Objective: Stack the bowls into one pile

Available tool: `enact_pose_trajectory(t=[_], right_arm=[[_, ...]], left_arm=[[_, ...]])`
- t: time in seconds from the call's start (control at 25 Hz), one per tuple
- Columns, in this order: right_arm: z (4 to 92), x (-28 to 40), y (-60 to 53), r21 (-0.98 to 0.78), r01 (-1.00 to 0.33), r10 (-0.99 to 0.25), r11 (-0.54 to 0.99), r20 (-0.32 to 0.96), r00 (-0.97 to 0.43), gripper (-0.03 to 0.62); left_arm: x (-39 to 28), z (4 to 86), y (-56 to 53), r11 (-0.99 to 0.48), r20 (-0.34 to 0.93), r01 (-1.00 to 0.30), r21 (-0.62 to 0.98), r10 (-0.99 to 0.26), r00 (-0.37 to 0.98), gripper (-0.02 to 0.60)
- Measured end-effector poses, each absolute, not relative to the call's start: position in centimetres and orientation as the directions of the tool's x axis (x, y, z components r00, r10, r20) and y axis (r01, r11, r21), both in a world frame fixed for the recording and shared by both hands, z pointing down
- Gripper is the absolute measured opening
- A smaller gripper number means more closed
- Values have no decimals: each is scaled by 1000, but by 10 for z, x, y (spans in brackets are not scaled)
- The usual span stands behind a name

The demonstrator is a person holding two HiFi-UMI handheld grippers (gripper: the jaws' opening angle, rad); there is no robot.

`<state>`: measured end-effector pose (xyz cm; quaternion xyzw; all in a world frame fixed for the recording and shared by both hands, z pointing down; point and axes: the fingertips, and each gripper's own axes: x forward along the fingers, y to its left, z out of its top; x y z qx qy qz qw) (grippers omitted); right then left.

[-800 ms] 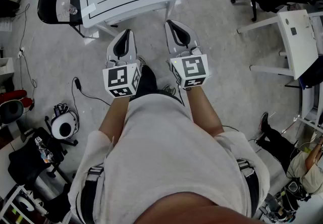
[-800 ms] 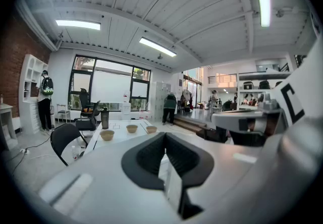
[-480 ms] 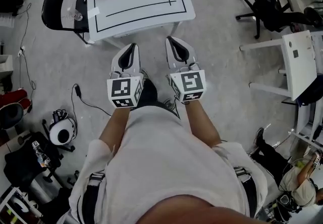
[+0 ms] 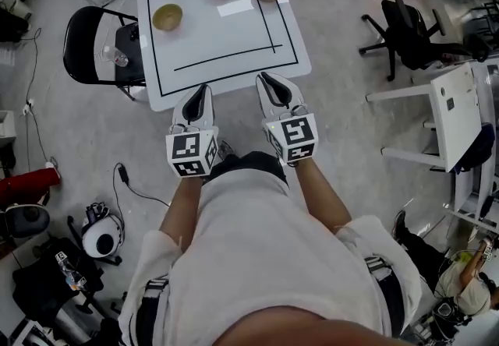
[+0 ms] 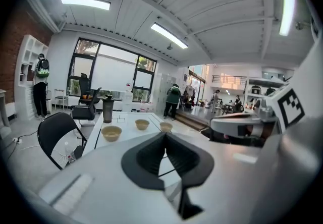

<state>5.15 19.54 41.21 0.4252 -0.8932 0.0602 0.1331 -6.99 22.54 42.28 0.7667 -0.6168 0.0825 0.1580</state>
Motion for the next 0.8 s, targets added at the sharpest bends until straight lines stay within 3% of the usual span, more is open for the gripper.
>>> enact_pose_trajectory(t=[0.32, 0.52, 0.8], right_arm=[[429, 55, 162, 60, -764, -717, 642, 401, -570, 7], [450, 40, 133, -6, -700, -613, 714, 477, -630, 0], [462, 24, 63, -35, -685, -572, 728, 519, -635, 0]], left_arm=[[-73, 432, 174, -200, 357, -965, 168, -900, 248, 3], [-81, 445, 147, -175, 398, -967, 187, -886, 238, 3], [-92, 454, 85, -186, 467, -972, 141, -854, 231, 3]])
